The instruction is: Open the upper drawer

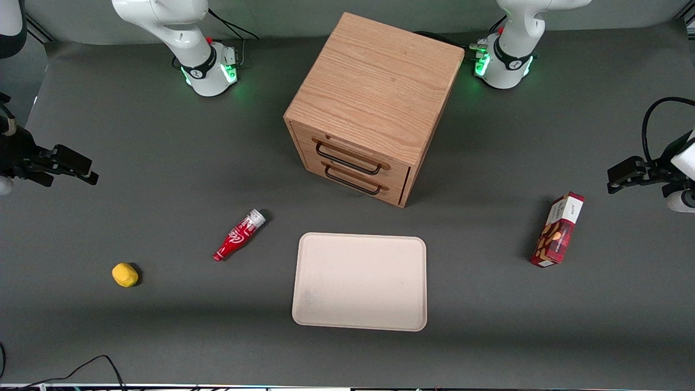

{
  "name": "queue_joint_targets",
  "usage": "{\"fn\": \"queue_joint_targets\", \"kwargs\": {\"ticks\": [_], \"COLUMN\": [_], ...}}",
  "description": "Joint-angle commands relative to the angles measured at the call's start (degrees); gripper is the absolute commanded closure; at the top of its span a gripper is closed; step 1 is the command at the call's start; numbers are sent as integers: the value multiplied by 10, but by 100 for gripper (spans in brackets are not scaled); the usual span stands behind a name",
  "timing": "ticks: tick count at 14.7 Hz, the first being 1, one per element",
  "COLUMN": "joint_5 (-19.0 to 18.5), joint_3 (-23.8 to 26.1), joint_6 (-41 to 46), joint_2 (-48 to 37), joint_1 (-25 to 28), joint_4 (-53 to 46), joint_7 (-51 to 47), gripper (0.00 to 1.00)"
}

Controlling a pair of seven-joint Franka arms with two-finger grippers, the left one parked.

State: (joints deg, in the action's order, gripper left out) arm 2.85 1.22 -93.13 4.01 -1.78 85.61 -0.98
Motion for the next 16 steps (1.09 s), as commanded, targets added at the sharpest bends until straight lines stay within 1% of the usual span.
{"fn": "queue_joint_targets", "kwargs": {"ticks": [1, 5, 7, 9, 12, 14, 16], "joint_5": [1, 3, 2, -7, -50, -51, -50], "joint_3": [-3, -3, 6, 10, 10, 10, 18], "joint_6": [15, 16, 22, 22, 22, 21, 21], "joint_2": [11, 17, 18, 18, 28, 42, 62], "joint_1": [7, 16, 28, 54, 113, 149, 190], "joint_4": [-23, -32, -33, -33, -35, -48, -70], "joint_7": [-10, -8, -8, -8, -3, 30, 35], "gripper": [0, 0, 0, 0, 0, 0, 0]}}
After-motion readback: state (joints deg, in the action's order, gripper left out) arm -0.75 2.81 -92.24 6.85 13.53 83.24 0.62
